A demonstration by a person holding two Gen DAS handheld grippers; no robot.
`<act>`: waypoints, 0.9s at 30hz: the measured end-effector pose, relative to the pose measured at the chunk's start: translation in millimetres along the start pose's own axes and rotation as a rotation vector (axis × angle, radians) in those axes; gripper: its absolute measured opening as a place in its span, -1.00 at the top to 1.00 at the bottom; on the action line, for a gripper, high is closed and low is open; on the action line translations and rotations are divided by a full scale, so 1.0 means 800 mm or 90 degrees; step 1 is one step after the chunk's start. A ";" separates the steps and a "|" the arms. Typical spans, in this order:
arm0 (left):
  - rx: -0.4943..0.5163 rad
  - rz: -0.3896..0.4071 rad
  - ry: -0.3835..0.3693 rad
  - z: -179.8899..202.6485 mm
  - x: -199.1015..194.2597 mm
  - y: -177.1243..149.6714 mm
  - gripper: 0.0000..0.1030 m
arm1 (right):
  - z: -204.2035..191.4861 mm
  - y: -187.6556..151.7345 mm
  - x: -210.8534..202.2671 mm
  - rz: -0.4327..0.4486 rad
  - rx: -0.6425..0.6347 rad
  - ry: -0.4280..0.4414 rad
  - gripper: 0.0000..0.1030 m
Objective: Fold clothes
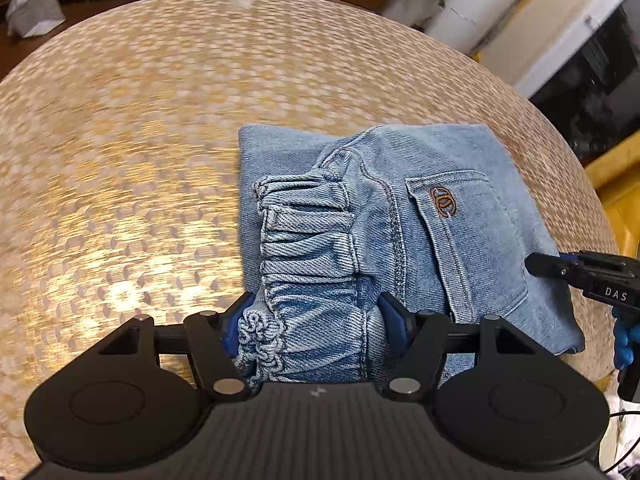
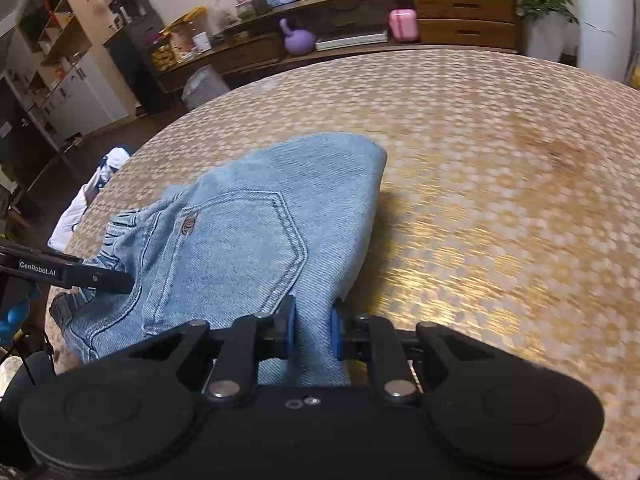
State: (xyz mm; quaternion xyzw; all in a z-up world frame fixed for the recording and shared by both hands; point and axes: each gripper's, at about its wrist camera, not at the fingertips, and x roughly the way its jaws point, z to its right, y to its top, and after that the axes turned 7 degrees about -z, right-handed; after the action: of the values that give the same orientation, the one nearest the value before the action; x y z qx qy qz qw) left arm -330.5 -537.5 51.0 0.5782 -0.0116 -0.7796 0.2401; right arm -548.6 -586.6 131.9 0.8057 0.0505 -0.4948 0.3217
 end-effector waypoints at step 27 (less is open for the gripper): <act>0.309 -0.053 -0.101 0.540 0.225 0.062 -0.25 | 0.378 -0.114 -0.196 0.014 0.225 -0.286 -1.00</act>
State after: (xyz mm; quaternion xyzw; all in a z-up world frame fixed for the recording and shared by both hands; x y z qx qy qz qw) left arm -743.2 -763.4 47.2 0.5559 -0.1933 -0.8062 0.0601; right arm -895.6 -649.4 127.3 0.7199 -0.1183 -0.6585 0.1846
